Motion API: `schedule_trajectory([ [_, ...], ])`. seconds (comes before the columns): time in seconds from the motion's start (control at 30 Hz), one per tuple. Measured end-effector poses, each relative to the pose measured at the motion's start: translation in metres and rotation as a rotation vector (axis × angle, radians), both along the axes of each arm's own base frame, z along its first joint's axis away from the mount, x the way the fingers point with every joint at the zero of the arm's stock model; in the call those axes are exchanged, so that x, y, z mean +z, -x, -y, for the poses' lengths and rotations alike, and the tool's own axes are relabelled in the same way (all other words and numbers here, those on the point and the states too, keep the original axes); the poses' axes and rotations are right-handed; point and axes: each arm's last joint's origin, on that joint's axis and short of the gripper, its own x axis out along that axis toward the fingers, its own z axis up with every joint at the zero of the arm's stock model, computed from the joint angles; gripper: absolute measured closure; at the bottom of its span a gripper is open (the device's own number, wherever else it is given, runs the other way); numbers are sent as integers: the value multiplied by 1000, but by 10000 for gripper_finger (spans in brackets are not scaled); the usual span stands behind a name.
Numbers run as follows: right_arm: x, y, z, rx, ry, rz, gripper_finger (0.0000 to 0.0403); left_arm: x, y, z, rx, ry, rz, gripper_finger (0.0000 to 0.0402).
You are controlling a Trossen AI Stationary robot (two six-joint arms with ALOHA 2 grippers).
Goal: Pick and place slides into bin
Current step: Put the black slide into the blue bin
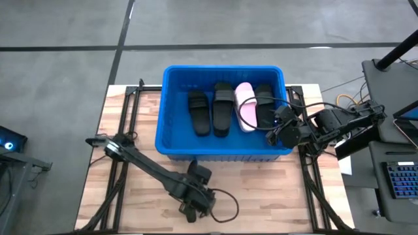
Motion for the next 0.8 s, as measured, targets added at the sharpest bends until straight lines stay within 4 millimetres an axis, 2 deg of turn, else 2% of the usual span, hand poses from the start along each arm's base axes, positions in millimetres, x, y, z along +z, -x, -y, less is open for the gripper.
schedule_trajectory([
  [0.13, 0, 0, 0, 1, 1, -1, 179, -17, -3, 0, 10, -75, -65, 114],
  [0.3, 0, 0, 0, 2, 2, -2, 179, -24, -6, -2, 31, -161, -35, 114],
  [0.47, 0, 0, 0, 2, 3, -3, 179, -29, -10, -6, 47, -173, -41, 114],
  [0.8, 0, 0, 0, 14, 15, -16, 179, -70, -12, -8, 37, -239, -212, 114],
])
